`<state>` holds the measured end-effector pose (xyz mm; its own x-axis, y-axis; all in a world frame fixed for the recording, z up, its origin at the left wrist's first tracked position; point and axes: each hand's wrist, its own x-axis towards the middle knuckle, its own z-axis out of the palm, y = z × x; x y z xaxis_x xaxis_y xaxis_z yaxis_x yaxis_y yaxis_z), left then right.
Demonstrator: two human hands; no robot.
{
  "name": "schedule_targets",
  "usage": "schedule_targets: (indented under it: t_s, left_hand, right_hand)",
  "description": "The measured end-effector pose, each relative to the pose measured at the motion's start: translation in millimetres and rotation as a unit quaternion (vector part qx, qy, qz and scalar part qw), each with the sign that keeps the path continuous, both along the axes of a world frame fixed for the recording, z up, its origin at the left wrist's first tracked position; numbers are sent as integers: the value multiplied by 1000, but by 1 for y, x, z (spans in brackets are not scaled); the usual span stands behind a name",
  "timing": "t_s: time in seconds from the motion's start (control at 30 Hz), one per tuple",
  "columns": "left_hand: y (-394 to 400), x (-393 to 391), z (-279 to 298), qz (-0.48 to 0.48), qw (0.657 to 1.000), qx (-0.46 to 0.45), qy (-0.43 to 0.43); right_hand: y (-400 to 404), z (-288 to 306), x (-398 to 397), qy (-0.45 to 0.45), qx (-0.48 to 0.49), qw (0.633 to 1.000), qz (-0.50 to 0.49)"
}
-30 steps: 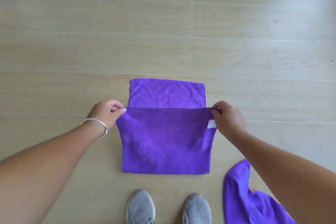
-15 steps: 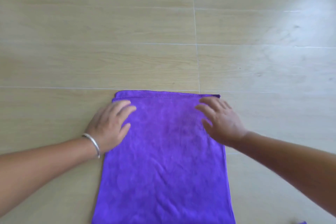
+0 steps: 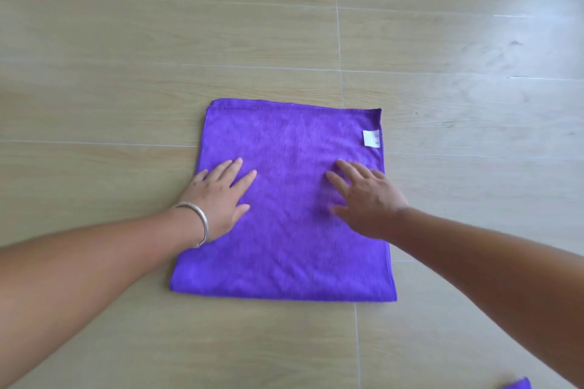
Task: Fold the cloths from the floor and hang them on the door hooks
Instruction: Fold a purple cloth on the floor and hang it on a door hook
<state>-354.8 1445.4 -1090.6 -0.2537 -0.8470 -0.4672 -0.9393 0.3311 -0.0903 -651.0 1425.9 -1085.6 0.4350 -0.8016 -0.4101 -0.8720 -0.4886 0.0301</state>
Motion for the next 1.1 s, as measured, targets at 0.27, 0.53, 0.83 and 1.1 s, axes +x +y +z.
schedule_targets:
  t_s: [0.27, 0.53, 0.83, 1.1]
  left_hand:
    - [101, 15, 2, -204, 977, -16, 54]
    - [101, 43, -1, -270, 958, -67, 67]
    - [120, 30, 35, -140, 988, 4, 72]
    - [128, 30, 149, 18, 997, 52, -46]
  right_hand:
    - [101, -5, -31, -49, -6, 987, 152]
    - [112, -9, -38, -21, -22, 982, 187]
    - [128, 34, -22, -3, 6, 997, 73]
    - [146, 153, -14, -13, 41, 999, -16]
